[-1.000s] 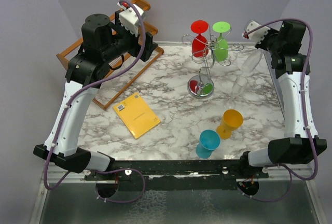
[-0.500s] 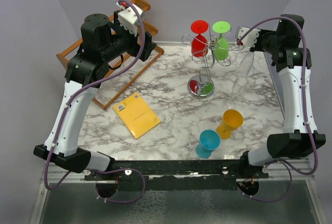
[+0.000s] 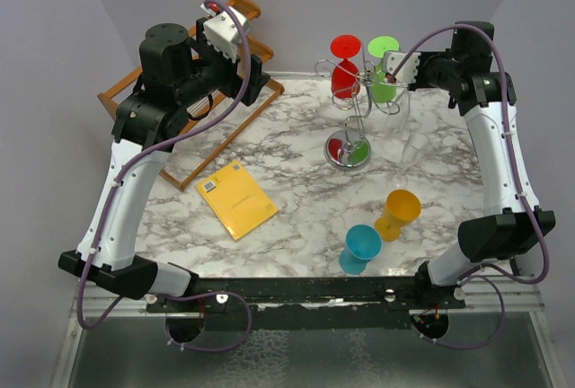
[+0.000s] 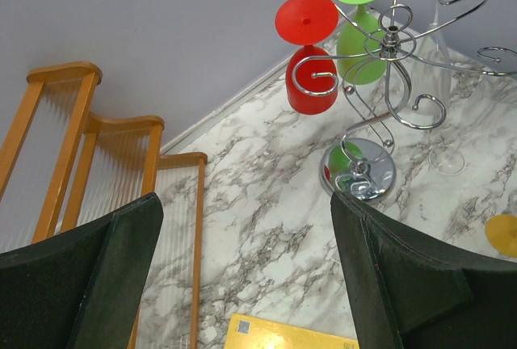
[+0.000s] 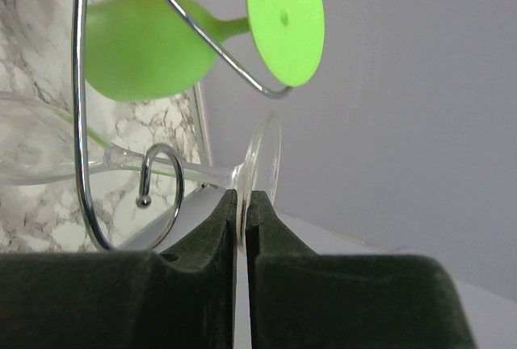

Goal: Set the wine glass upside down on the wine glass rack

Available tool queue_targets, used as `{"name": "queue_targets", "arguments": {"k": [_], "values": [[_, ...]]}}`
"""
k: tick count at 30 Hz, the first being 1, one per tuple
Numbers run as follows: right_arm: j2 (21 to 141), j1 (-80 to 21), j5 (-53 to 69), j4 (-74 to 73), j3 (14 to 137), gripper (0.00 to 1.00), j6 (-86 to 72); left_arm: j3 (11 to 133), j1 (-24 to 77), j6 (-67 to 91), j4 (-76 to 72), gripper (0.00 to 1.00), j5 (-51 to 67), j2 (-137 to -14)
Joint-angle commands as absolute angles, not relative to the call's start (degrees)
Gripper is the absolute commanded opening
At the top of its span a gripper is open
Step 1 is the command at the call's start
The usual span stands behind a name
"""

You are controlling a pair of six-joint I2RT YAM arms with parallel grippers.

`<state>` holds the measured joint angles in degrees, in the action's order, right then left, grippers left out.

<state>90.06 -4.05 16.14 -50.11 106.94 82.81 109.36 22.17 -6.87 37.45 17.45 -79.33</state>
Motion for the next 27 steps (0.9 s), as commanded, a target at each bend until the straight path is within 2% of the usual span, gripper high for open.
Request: {"name": "queue_targets", "arguments": {"k": [1,10,27], "values": [[91.25,-5.96,19.29,-51.72,110.92,0.01,83.26,110.27,21.71,-7.36,36.8,0.88,18.72,-79.8],[91.34,-6.81,23.53,-57.51,114.24,0.01,83.63,110.53,21.69,-7.54,36.86,0.88,18.86,-80.24],[86.86,-6.76,19.61,-60.83,112.99,0.01,82.66,109.95,21.55,-7.28,36.54,0.88,19.6,-79.97]]}}
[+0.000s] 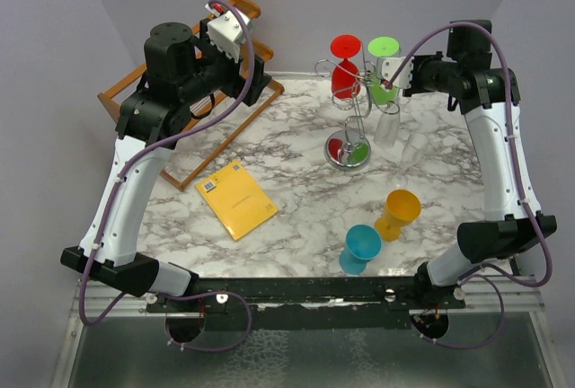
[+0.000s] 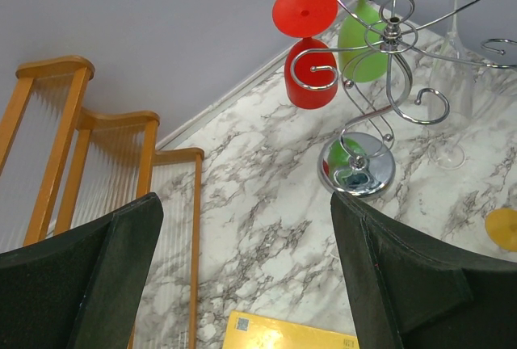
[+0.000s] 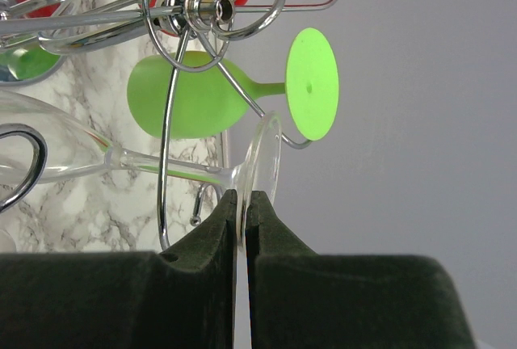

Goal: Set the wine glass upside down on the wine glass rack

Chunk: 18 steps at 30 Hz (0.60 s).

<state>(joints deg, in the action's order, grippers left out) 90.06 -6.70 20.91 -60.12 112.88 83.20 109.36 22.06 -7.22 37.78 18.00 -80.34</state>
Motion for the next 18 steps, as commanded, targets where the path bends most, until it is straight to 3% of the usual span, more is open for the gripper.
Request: {"name": "queue_targets", "arguments": {"k": [1,18], "values": [[86.53,-6.82,19.13,-60.85,112.56,0.01,82.58,109.9,21.53,-7.21,36.46,0.88,19.74,-79.9],[83.24,-6.77,10.02,-55.73,106.26,0.01,78.12,109.08,21.45,-7.13,36.36,0.88,20.98,-79.1]]}}
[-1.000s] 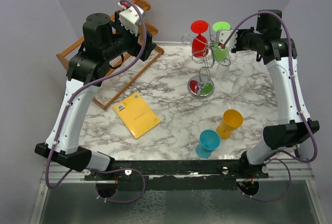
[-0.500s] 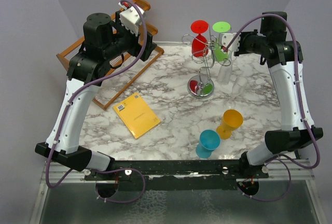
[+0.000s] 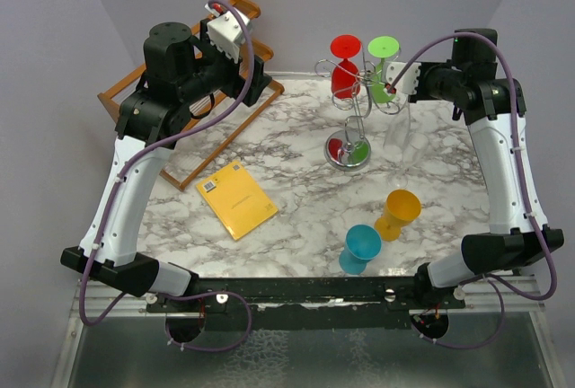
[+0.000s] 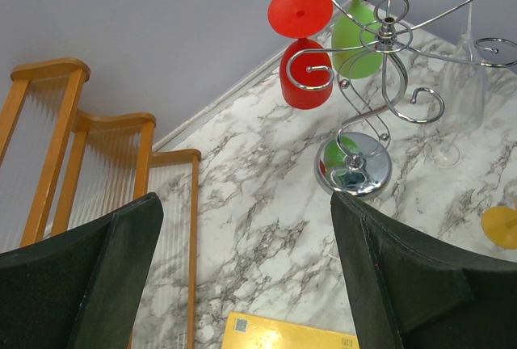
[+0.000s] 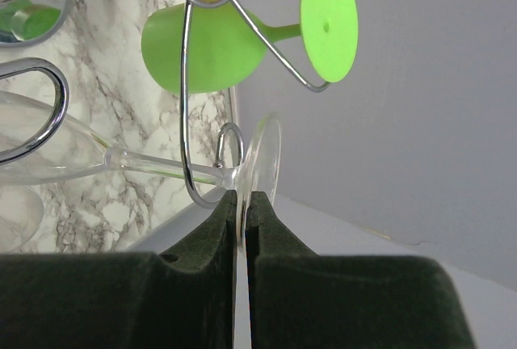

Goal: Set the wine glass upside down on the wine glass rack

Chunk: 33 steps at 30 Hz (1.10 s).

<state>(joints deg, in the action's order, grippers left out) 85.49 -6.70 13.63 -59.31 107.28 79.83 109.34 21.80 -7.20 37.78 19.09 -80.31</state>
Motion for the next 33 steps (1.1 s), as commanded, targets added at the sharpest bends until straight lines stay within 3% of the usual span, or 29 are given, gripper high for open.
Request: {"name": "queue_targets", "arguments": {"k": [1,33], "values": [[83.16,-6.77,9.54,-55.38,105.92,0.01,78.01,109.01,21.45,-7.07,36.31,0.88,20.96,-79.08],[85.52,-6.8,12.44,-51.94,105.64,0.05,77.96,108.94,21.36,-7.6,36.62,0.88,21.61,-79.33]]}}
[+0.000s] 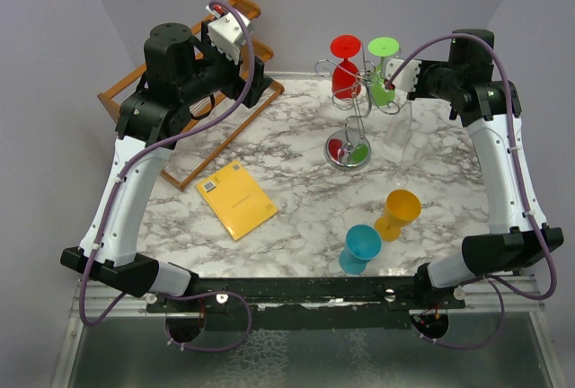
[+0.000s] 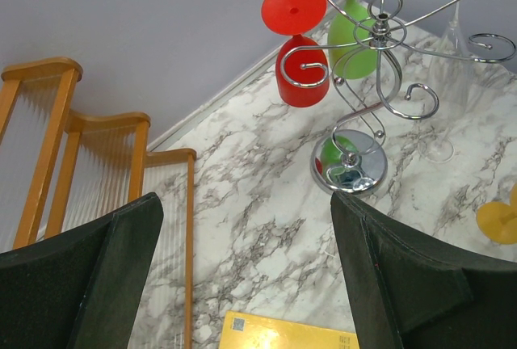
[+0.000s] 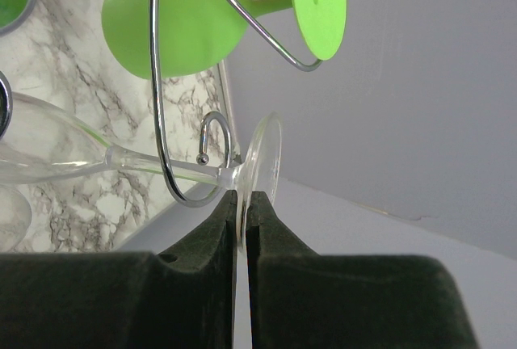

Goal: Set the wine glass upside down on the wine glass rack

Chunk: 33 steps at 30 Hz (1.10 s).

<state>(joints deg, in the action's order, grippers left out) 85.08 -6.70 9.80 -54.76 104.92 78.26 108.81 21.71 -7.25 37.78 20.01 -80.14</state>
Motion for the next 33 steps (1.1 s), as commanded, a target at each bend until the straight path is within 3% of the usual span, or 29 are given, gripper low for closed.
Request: {"name": "queue_targets", "arguments": {"k": [1,33], "values": [[85.65,-6.85,12.78,-52.0,105.64,0.05,77.97,108.98,21.38,-7.57,36.58,0.88,21.61,-79.34],[87.89,-9.11,18.59,-50.71,106.3,0.15,75.09,108.47,21.2,-7.94,36.77,0.88,21.62,-78.57]]}}
